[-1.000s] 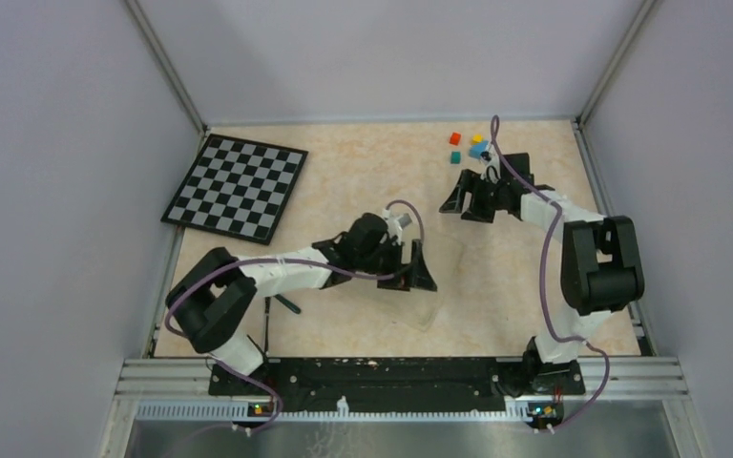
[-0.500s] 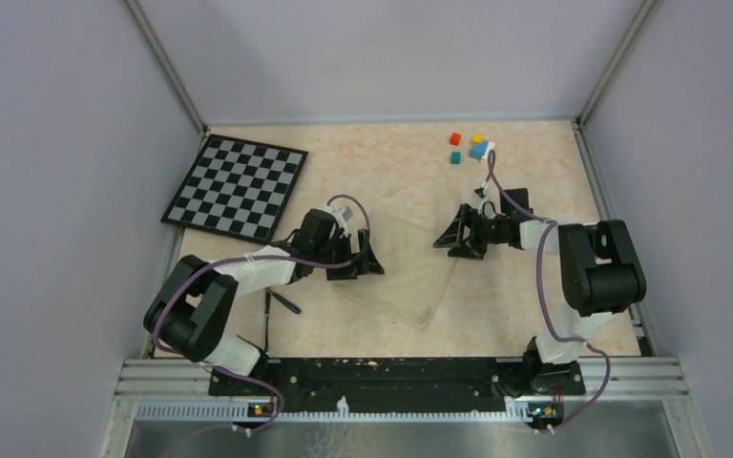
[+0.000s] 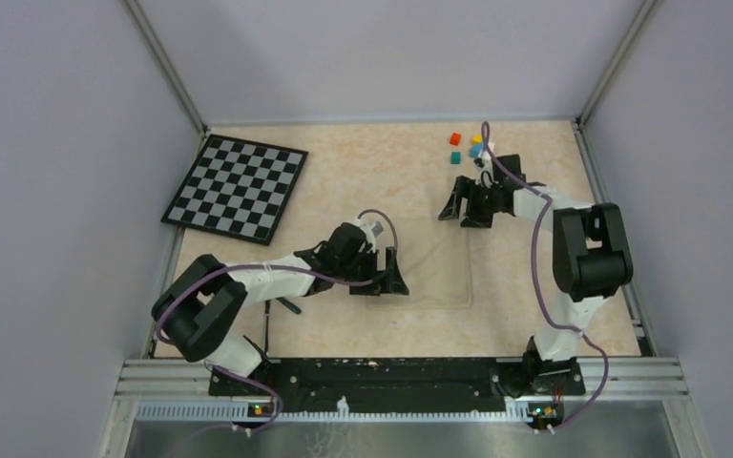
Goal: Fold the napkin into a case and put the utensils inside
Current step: Rotate the square-folded napkin at the center of the board, then pick up the top corner of the square-folded napkin from the center of the board.
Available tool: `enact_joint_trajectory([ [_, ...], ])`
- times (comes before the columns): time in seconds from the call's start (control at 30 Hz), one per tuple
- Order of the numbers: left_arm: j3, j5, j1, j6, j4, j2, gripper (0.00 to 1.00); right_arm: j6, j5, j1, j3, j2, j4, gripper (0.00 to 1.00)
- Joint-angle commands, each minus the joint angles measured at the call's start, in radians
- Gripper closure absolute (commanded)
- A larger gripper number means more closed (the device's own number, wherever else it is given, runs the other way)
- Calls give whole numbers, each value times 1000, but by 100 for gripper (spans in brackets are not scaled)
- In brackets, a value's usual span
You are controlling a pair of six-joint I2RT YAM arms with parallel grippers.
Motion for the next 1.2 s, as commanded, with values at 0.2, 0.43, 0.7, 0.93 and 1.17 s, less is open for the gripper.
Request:
enact_joint_trajectory([
  [0.2,87,-9,10,34,-268,-230,1,109,238,126,-229,-484,-453,42],
  [0.43,94,29,16,64,-335,-167,9,261,133,123,-483,-721,-311,56],
  [0.7,125,-73,16,112,-407,-88,33,244,190,123,-544,-686,-283,72],
  [0.93,136,-105,16,122,-404,-52,39,229,244,123,-535,-669,-312,70],
  [1.17,133,-139,16,125,-416,-38,43,223,240,123,-549,-623,-274,69],
])
